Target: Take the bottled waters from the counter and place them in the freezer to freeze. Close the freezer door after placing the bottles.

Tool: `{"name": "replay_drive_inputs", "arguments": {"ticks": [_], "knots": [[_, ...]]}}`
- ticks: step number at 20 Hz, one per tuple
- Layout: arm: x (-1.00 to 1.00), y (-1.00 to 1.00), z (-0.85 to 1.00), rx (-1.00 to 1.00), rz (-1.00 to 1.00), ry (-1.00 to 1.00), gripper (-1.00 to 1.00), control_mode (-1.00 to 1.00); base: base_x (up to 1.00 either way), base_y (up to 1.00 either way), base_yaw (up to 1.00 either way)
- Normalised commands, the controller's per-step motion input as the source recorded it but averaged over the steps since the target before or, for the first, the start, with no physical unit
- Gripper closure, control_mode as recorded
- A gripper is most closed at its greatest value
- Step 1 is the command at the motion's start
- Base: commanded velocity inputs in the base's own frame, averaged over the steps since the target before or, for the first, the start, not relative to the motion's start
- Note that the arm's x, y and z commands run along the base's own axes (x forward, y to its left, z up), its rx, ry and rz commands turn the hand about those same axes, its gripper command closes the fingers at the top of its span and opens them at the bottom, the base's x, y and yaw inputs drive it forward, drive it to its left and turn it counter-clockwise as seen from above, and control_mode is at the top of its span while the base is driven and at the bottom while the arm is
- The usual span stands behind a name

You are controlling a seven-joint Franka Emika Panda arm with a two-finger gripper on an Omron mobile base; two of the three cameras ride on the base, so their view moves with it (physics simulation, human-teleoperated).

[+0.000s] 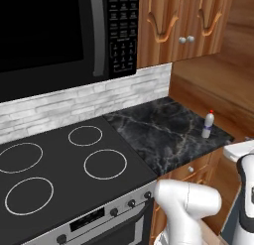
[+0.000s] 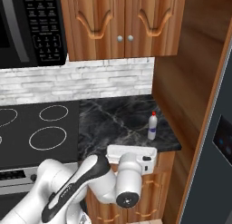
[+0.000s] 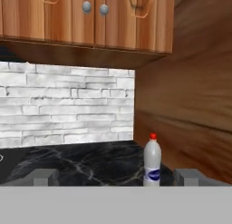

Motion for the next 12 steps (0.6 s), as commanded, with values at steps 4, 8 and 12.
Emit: {"name": "replay_drive_inputs", "arguments": {"ticks": [4, 8, 12], "knots": [[0.37, -0.29, -0.13, 0.0, 0.05, -0.05, -1.0, -1.0, 0.0, 0.0, 0.0], [0.11, -0.11, 0.0, 0.0, 0.0, 0.0, -1.0, -1.0, 0.0, 0.0, 0.0], [0.04, -0.03, 0.0, 0.0, 0.0, 0.0, -1.0, -1.0, 0.0, 0.0, 0.0]]}}
